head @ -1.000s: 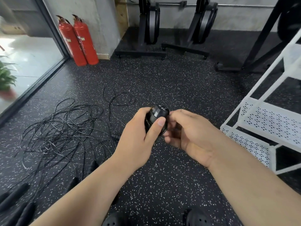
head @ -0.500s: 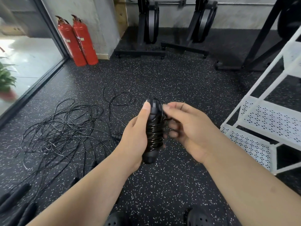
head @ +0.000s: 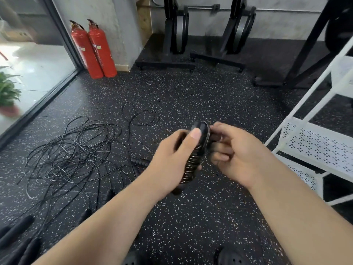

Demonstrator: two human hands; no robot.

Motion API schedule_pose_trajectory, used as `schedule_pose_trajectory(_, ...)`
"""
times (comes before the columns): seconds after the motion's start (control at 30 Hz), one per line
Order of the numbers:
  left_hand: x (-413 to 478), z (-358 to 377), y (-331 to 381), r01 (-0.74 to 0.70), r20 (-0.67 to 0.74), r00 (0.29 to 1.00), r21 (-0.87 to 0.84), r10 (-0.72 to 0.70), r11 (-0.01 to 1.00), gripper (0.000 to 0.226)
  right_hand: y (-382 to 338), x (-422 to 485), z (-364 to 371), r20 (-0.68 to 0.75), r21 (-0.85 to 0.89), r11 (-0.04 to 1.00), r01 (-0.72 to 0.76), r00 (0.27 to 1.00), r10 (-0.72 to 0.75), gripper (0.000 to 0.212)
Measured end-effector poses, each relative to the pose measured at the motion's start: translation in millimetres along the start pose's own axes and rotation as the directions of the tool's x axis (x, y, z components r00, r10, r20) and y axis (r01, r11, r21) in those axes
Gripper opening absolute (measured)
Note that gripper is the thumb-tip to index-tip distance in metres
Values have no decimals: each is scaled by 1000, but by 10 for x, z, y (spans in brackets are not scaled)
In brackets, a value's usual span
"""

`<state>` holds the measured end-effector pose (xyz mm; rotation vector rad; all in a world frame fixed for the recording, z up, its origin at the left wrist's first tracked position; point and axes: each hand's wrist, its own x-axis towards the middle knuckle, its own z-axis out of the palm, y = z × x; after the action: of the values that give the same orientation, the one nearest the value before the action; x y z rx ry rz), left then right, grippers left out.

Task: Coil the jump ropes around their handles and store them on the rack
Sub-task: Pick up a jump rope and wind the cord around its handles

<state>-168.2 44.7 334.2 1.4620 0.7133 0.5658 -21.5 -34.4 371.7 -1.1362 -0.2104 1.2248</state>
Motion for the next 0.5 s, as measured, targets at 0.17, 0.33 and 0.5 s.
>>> schedule_pose_trajectory(0.17, -45, 117, 76, 5, 18, 1000, -84, -3, 996, 56, 36, 53, -56, 43, -115, 980, 165, 986, -161, 9)
schedule_pose_trajectory(0.33, -97, 196, 132, 95, -3, 996, 20, -94, 995, 22, 65, -19, -113, -81, -530, 810, 250, 936, -342, 32)
schedule_pose_trajectory(0.5, -124, 440, 233, 10, -88, 996, 172, 5, 985, 29, 144, -257, -75, -85, -584, 725, 364, 861, -501, 26)
